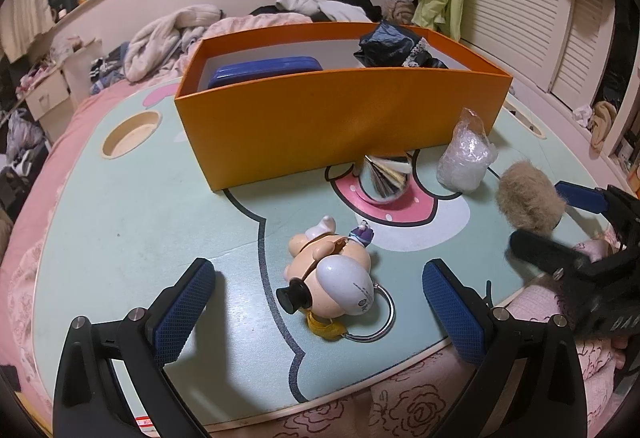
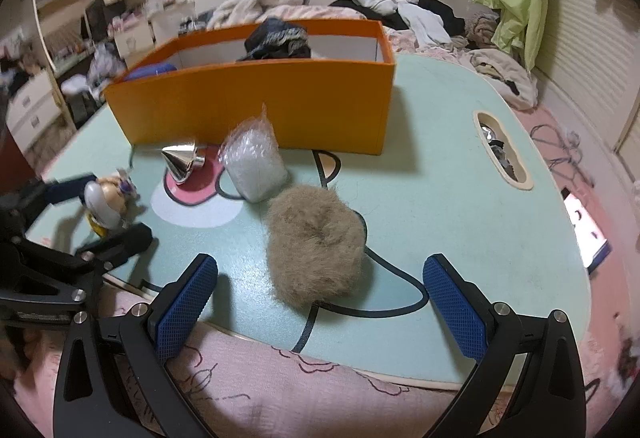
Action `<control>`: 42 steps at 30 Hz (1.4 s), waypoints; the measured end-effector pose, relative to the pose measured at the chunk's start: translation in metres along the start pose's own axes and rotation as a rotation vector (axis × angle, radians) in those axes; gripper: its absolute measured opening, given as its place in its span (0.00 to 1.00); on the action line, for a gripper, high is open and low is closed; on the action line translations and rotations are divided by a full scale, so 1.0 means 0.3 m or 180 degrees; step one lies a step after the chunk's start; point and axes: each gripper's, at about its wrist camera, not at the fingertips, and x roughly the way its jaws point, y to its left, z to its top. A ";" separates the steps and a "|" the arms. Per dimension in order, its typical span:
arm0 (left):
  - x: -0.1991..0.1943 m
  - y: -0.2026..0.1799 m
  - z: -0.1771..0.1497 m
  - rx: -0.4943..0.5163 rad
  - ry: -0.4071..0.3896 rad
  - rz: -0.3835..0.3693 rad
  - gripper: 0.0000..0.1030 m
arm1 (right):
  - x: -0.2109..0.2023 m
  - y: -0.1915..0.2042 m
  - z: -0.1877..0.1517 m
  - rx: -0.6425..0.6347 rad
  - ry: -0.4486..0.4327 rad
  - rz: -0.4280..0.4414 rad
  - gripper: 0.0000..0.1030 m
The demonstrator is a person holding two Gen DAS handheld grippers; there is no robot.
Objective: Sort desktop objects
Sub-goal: 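Carry the toy figure into the orange box with left gripper while right gripper drops the brown fur ball in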
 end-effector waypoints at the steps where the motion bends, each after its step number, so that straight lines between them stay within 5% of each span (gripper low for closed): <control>1: -0.001 0.000 0.001 -0.0002 -0.0001 -0.0002 1.00 | -0.008 -0.013 -0.002 0.0078 -0.0034 0.0047 0.99; 11: -0.020 0.029 0.001 -0.0175 -0.0113 -0.0110 0.94 | -0.027 -0.075 0.006 0.0454 -0.0178 0.0107 0.99; 13: -0.028 0.032 -0.004 -0.0206 -0.0177 -0.0122 0.74 | -0.029 -0.070 0.009 0.0438 -0.0192 0.0121 0.93; 14: -0.037 0.035 -0.005 -0.0220 -0.0232 -0.0183 0.49 | -0.031 -0.068 0.011 0.0419 -0.0203 0.0128 0.89; 15: -0.042 0.039 -0.009 -0.0239 -0.0266 -0.0294 0.33 | -0.033 -0.065 0.009 0.0392 -0.0212 0.0143 0.74; 16: -0.046 0.045 -0.012 -0.0273 -0.0300 -0.0406 0.33 | -0.034 -0.055 0.008 0.0336 -0.0216 0.0207 0.40; 17: -0.051 0.055 -0.015 -0.0322 -0.0337 -0.0425 0.33 | -0.030 -0.037 0.012 0.0228 -0.0192 0.0377 0.32; 25: -0.079 0.083 -0.020 -0.0474 -0.0514 -0.0426 0.33 | -0.116 0.099 -0.004 -0.0353 -0.0528 0.0379 0.31; 32: -0.117 0.084 0.039 -0.0341 -0.0616 -0.0397 0.33 | -0.130 0.106 0.046 -0.0409 -0.0615 0.0430 0.31; 38: -0.165 0.109 0.248 -0.0357 -0.0839 -0.0538 0.33 | -0.152 0.090 0.233 -0.0250 -0.0851 0.0447 0.32; 42: -0.152 0.124 0.387 -0.0330 -0.0923 -0.0337 0.33 | -0.144 0.083 0.361 -0.0105 -0.0956 0.0433 0.32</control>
